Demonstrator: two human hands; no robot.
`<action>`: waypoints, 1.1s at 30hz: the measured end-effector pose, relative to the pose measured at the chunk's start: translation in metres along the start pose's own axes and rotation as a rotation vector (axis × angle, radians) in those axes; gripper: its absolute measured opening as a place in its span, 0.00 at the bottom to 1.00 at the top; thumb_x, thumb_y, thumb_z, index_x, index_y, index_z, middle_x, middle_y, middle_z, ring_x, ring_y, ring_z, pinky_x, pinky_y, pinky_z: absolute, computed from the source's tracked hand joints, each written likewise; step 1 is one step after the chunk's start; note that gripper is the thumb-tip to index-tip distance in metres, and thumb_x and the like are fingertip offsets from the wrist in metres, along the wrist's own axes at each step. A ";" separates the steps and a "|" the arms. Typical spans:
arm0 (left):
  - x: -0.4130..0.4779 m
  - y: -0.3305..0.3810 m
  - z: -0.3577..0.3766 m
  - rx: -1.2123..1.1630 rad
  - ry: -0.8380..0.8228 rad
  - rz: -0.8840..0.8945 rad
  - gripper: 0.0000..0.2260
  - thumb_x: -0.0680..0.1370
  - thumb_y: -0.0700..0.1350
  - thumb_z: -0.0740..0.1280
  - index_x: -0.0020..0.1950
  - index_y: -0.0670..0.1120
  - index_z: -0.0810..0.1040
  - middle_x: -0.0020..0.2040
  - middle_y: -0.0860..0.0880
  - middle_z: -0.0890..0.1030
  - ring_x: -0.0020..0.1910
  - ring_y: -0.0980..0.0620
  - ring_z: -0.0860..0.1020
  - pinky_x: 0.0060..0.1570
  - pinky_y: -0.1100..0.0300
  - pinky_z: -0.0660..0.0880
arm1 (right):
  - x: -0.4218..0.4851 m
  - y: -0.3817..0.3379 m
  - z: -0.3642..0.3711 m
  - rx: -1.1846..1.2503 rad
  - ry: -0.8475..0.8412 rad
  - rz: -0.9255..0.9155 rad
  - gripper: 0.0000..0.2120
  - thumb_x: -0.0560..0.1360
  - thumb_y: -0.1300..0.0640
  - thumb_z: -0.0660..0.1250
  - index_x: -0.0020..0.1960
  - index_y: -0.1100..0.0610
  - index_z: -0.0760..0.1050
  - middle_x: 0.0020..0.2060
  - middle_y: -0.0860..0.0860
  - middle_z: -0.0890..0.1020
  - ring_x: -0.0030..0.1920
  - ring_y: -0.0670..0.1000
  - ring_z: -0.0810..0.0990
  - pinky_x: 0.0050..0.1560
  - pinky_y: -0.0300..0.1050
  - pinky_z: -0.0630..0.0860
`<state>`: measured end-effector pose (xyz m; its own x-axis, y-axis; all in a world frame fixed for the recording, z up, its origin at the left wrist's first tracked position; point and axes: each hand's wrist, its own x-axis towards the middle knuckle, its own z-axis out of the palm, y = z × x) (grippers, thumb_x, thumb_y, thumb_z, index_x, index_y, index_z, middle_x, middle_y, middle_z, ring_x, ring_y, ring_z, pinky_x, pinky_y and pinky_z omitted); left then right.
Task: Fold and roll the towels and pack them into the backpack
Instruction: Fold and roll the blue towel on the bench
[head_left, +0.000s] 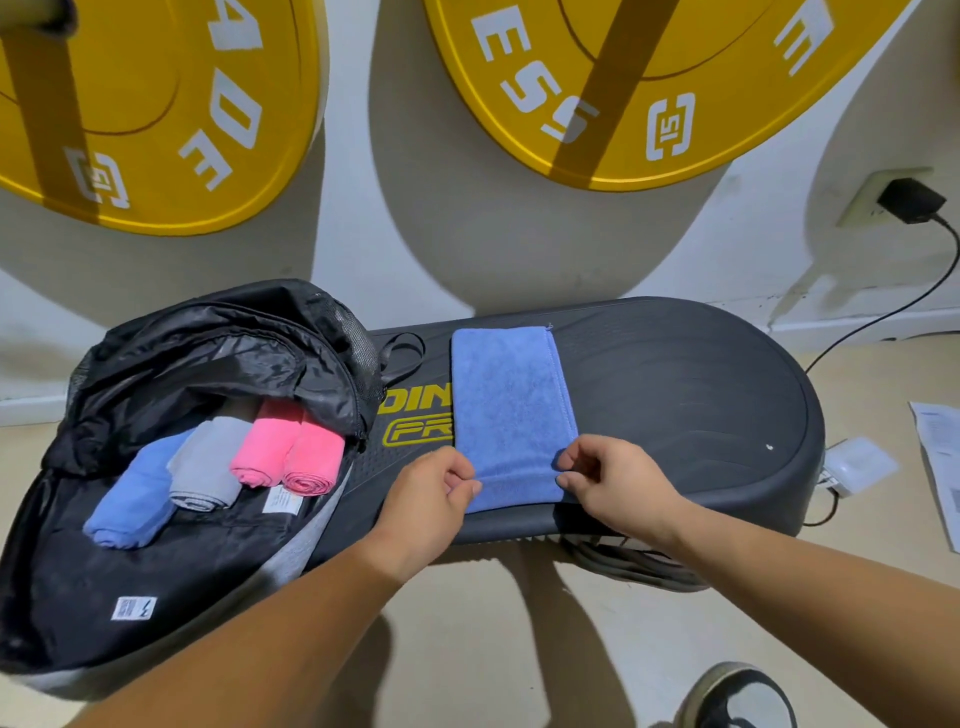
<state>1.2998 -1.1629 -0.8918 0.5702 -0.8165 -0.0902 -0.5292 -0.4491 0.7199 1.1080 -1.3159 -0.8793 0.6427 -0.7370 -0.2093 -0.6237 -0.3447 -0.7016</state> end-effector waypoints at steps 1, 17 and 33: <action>0.001 -0.001 0.000 0.019 0.021 0.018 0.05 0.77 0.43 0.72 0.44 0.49 0.77 0.41 0.51 0.78 0.34 0.56 0.72 0.37 0.65 0.70 | 0.001 -0.002 -0.001 -0.027 0.008 0.001 0.05 0.75 0.55 0.73 0.47 0.47 0.80 0.44 0.44 0.80 0.44 0.46 0.80 0.50 0.42 0.76; -0.018 -0.001 0.005 0.689 -0.002 0.615 0.07 0.73 0.43 0.66 0.50 0.48 0.79 0.54 0.50 0.77 0.51 0.46 0.75 0.47 0.55 0.75 | -0.004 0.002 0.003 -0.893 0.098 -0.796 0.05 0.70 0.56 0.67 0.37 0.54 0.73 0.38 0.51 0.72 0.37 0.55 0.68 0.35 0.49 0.61; 0.005 0.000 -0.007 0.202 -0.132 0.226 0.10 0.80 0.38 0.65 0.59 0.47 0.81 0.53 0.53 0.77 0.54 0.54 0.75 0.52 0.71 0.67 | 0.021 -0.012 -0.005 -0.299 -0.081 -0.246 0.10 0.77 0.56 0.64 0.54 0.48 0.81 0.47 0.40 0.80 0.53 0.50 0.79 0.52 0.49 0.78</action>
<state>1.3073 -1.1644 -0.8873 0.3447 -0.9378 -0.0416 -0.7548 -0.3032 0.5817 1.1267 -1.3305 -0.8722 0.8147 -0.5670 -0.1213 -0.5411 -0.6684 -0.5103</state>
